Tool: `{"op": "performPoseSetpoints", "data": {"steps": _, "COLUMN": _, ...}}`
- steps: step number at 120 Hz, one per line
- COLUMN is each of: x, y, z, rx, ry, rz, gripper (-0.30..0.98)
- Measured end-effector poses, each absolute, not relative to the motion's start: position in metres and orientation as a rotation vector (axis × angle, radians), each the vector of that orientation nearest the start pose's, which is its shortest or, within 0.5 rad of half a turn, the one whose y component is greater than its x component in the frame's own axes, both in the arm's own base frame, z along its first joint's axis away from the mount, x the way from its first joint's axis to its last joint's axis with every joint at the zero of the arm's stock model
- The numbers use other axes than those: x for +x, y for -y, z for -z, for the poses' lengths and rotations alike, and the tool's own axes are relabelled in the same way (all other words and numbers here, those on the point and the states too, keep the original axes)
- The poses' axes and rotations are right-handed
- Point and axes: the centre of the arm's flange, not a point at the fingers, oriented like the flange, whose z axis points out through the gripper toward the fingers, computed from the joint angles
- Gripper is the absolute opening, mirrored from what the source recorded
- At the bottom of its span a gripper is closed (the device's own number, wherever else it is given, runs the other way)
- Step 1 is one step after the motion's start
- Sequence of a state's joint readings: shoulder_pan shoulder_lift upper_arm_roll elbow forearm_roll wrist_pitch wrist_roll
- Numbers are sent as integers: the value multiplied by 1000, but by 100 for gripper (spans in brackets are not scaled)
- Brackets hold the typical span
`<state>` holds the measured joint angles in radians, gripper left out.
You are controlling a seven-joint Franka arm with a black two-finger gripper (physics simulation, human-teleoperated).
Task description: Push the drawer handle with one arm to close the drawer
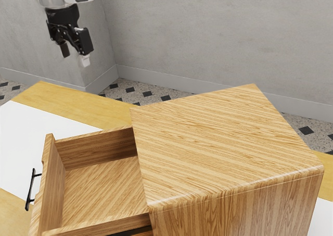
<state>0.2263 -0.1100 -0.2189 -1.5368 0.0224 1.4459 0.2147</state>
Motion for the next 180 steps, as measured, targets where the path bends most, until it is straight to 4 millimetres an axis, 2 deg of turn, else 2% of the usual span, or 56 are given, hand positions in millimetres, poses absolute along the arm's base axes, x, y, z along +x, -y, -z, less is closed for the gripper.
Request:
{"op": "performPoseSetpoints", "data": {"steps": 19, "x": 511, "y": 0, "z": -689, "rx": -3070, "ry": -323, "rz": 73, "gripper": 68}}
{"op": "performPoseSetpoints", "data": {"steps": 34, "x": 514, "y": -20, "z": -684, "rx": -3084, "ry": -277, "rz": 75, "gripper": 68}}
{"op": "performPoseSetpoints", "data": {"steps": 41, "x": 505, "y": -19, "z": -678, "rx": -3080, "ry": -291, "rz": 49, "gripper": 58}}
{"op": "performPoseSetpoints", "data": {"steps": 49, "x": 474, "y": -9, "z": -683, "rx": -3056, "ry": -336, "rz": 54, "gripper": 40}}
{"op": "performPoseSetpoints", "data": {"steps": 57, "x": 435, "y": -4, "z": -678, "rx": -3031, "ry": -377, "rz": 37, "gripper": 24}}
{"op": "performPoseSetpoints", "data": {"steps": 70, "x": 376, "y": 7, "z": -655, "rx": -2990, "ry": -498, "rz": 1, "gripper": 8}}
{"op": "performPoseSetpoints", "data": {"steps": 78, "x": 348, "y": 6, "z": -639, "rx": -2990, "ry": -592, "rz": -11, "gripper": 2}}
{"op": "performPoseSetpoints", "data": {"steps": 94, "x": 305, "y": 2, "z": -620, "rx": -2963, "ry": -707, "rz": -28, "gripper": -4}}
{"op": "performPoseSetpoints", "data": {"steps": 115, "x": 272, "y": -5, "z": -581, "rx": -2949, "ry": -803, "rz": -119, "gripper": -8}}
{"op": "performPoseSetpoints", "data": {"steps": 129, "x": 260, "y": -5, "z": -554, "rx": -2940, "ry": -869, "rz": -193, "gripper": -9}}
{"op": "performPoseSetpoints", "data": {"steps": 155, "x": 244, "y": 8, "z": -520, "rx": -2905, "ry": -1014, "rz": -262, "gripper": -10}}
{"op": "performPoseSetpoints", "data": {"steps": 165, "x": 242, "y": 17, "z": -515, "rx": -2896, "ry": -1067, "rz": -267, "gripper": -10}}
{"op": "performPoseSetpoints", "data": {"steps": 180, "x": 243, "y": 21, "z": -513, "rx": -2897, "ry": -1108, "rz": -254, "gripper": -10}}
